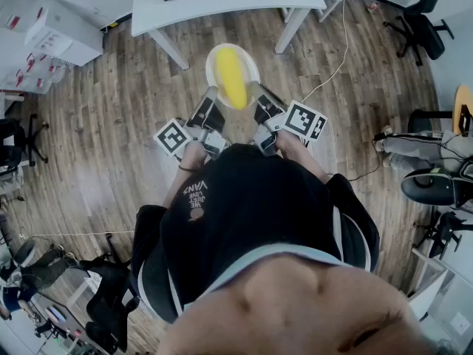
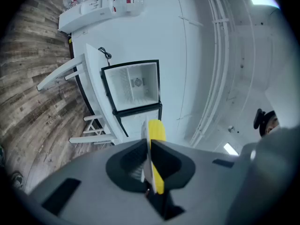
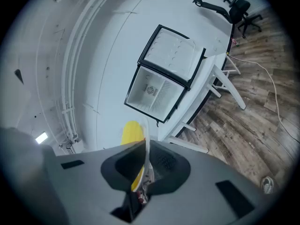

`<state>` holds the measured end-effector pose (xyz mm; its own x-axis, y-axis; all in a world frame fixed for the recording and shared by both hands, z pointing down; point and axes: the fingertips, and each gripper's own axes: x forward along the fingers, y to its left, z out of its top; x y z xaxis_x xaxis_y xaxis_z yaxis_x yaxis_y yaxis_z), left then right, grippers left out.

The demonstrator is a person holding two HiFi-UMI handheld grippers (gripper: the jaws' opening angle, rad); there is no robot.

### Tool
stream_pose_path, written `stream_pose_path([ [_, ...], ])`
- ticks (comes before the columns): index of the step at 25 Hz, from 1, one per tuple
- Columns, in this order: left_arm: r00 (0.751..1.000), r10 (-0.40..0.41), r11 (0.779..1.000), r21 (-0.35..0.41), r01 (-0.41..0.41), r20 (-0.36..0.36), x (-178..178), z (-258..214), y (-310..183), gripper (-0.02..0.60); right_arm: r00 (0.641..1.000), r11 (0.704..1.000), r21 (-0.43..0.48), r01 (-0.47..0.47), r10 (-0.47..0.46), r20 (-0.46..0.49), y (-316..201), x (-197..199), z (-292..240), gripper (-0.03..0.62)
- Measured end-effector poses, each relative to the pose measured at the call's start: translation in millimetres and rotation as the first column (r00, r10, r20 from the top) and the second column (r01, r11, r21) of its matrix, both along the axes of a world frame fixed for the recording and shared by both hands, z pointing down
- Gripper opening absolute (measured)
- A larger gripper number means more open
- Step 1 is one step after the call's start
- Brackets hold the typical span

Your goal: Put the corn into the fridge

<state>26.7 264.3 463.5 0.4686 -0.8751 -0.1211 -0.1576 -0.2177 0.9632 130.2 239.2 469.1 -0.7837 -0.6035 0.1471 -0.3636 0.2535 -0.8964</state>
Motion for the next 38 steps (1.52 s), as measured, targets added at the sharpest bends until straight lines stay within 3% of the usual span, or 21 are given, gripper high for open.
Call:
stream_pose_path([
  [23,1.000,0.023,1.000,0.004,-0.023,-0.021,-9.4,1.8,-3.0,0.035,1.000,1.000,-0.002,-0.022,0.022,0.002,0.4,-8.7,1.1,0.028],
  [38,0.997,0.077,0.997,0.014,-0.077,-0.018,-47.3,5.4,-13.9,0.037,0.997,0.997,0.004,-0.077,0.077,0.002,-4.4,-45.0,4.4,0.028],
])
